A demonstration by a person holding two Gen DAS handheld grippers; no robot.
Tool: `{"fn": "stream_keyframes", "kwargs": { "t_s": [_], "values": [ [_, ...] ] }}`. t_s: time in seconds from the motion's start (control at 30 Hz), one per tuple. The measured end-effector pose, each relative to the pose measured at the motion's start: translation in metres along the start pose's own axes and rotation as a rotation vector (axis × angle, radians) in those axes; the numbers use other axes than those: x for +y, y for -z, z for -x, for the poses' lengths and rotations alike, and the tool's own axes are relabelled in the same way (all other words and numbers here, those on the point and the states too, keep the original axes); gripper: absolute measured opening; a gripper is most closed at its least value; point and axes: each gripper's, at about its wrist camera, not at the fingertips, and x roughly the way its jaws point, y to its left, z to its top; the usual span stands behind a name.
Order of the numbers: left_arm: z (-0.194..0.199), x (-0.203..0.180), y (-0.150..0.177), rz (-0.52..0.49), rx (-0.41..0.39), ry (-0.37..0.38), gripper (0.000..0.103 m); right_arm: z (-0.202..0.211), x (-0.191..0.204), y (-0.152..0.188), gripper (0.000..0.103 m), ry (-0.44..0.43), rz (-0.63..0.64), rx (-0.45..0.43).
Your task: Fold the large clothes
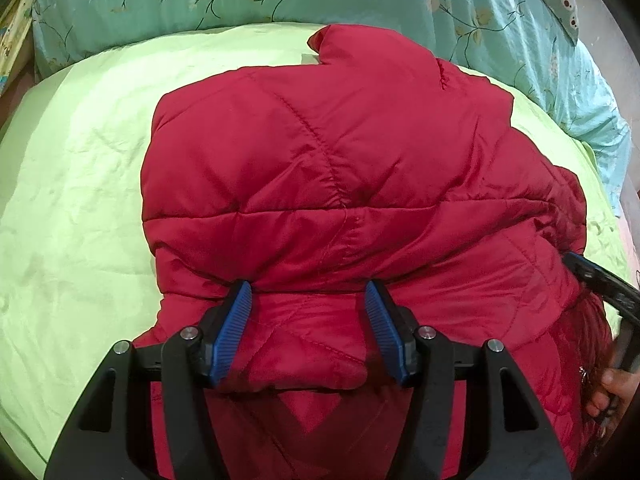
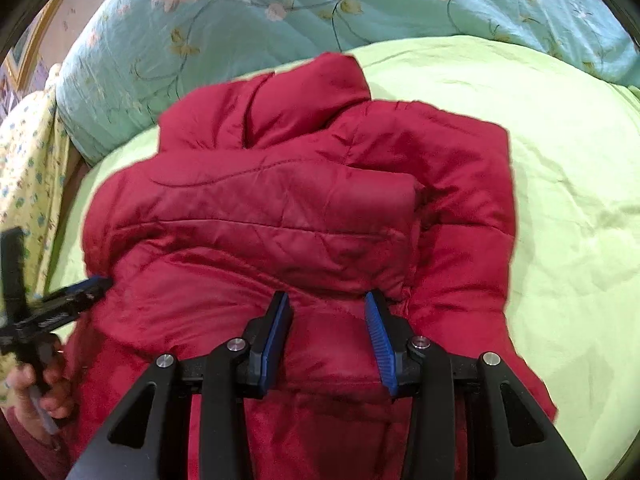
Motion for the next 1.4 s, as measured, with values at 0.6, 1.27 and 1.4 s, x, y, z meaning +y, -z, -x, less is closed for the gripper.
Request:
{"fn": "stream_keyframes", "kwargs": {
  "t_s": [0.6,1.27,1.4],
  "values": [
    [0.069,0.018,0.045,0.048,-0.025,0.062,0.066,0.092,-0.020,0.061,0.051,-0.119,-0.045,-0.036],
    [0.139,0.065,0.174,0.050,0.080,0.075,0.066,0.151,-0.073,0.160,0.067,-0.075,-0.097,0.088],
    [0.144,0.066,0.193,0.029,0.108,0.056,0.066,0.156,-0.076,0.177,0.067,-0.068,-0.097,0.121]
  ]
}}
